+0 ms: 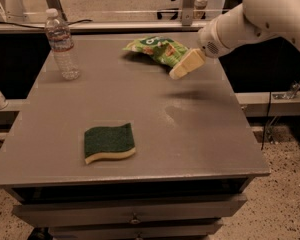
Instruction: Move green rice chip bag near sponge
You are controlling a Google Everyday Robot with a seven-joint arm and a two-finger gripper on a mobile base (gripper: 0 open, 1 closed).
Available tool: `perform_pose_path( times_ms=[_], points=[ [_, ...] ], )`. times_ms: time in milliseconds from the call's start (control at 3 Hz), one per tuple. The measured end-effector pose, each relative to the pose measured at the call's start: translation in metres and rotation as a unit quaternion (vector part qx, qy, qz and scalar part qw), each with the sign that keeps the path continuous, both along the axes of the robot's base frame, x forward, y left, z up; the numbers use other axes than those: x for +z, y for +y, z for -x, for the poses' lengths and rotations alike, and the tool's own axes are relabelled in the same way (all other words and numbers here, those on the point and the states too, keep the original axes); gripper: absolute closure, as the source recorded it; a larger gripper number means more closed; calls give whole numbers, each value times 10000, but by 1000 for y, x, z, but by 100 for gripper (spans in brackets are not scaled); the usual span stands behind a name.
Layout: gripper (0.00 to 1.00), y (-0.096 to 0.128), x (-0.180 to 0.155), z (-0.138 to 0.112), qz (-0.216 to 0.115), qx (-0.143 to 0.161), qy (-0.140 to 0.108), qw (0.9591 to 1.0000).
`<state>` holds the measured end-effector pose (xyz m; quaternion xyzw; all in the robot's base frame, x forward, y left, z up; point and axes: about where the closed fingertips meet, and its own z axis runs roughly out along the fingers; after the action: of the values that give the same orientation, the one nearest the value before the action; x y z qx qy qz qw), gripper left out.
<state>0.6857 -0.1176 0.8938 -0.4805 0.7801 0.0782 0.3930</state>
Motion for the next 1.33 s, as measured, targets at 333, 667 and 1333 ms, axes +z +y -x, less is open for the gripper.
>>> perform_pose_path(
  times_ms=[333, 667, 1333],
  points=[
    [0, 6, -14, -30, -95, -129, 30, 9999],
    [0, 23, -20, -51, -251, -194, 177, 9993],
    [38, 46, -24, -74, -332, -373, 362, 9981]
  ],
)
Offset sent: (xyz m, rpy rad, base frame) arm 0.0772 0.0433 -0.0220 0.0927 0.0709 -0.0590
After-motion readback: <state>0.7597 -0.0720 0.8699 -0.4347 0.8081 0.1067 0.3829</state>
